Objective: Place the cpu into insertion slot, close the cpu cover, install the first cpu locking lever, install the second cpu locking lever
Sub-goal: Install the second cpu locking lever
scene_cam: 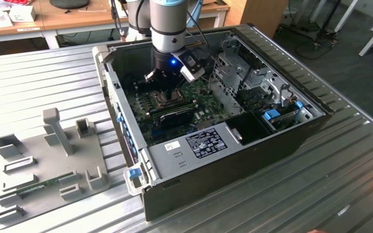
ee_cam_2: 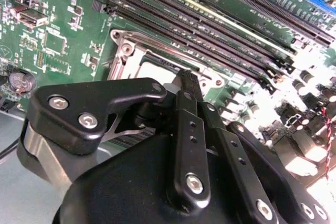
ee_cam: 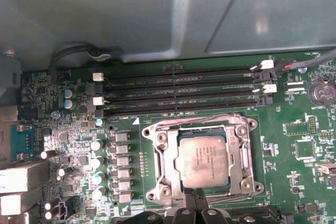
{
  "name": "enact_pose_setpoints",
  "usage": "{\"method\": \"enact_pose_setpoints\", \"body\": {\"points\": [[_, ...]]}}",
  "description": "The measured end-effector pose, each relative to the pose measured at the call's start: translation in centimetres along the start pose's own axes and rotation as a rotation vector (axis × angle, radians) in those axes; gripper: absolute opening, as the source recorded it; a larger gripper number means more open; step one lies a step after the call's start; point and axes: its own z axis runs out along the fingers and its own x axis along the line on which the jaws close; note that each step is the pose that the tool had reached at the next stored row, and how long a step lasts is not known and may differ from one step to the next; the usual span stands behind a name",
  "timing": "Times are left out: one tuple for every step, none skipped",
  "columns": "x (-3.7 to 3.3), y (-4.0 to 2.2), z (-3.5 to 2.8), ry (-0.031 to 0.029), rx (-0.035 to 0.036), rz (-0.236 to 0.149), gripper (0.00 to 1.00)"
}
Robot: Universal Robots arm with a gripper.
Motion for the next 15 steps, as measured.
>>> {"method": "enact_pose_setpoints", "body": {"points": [[0.01, 0.04, 0.00, 0.0000, -0.0001, 0.000, 0.11], [0.01, 0.08, 0.01, 0.0000, 0.0000, 0.000, 0.11], [0.01, 0.11, 0.01, 0.0000, 0.0000, 0.000, 0.11], [0.01, 0.14, 0.02, 0.0000, 0.0000, 0.000, 0.11], [0.00, 0.17, 0.02, -0.0001, -0.0001, 0.000, 0.11], [-0.03, 0.19, 0.03, 0.0000, -0.0002, 0.000, 0.11], [-0.11, 0.21, 0.05, 0.0000, -0.0002, 0.000, 0.11], [-0.23, 0.22, 0.06, 0.0000, -0.0001, 0.000, 0.11], [-0.37, 0.24, 0.07, 0.0001, 0.0000, 0.000, 0.11], [-0.53, 0.26, 0.09, 0.0000, 0.0000, 0.000, 0.11], [-0.70, 0.29, 0.11, 0.0000, -0.0001, 0.000, 0.11], [-0.86, 0.34, 0.13, 0.0000, -0.0001, 0.000, 0.11], [-0.98, 0.42, 0.14, 0.0001, 0.0000, 0.000, 0.11], [-1.04, 0.53, 0.16, 0.0000, 0.0000, 0.000, 0.11], [-1.07, 0.70, 0.19, -0.0001, -0.0001, 0.000, 0.11]]}}
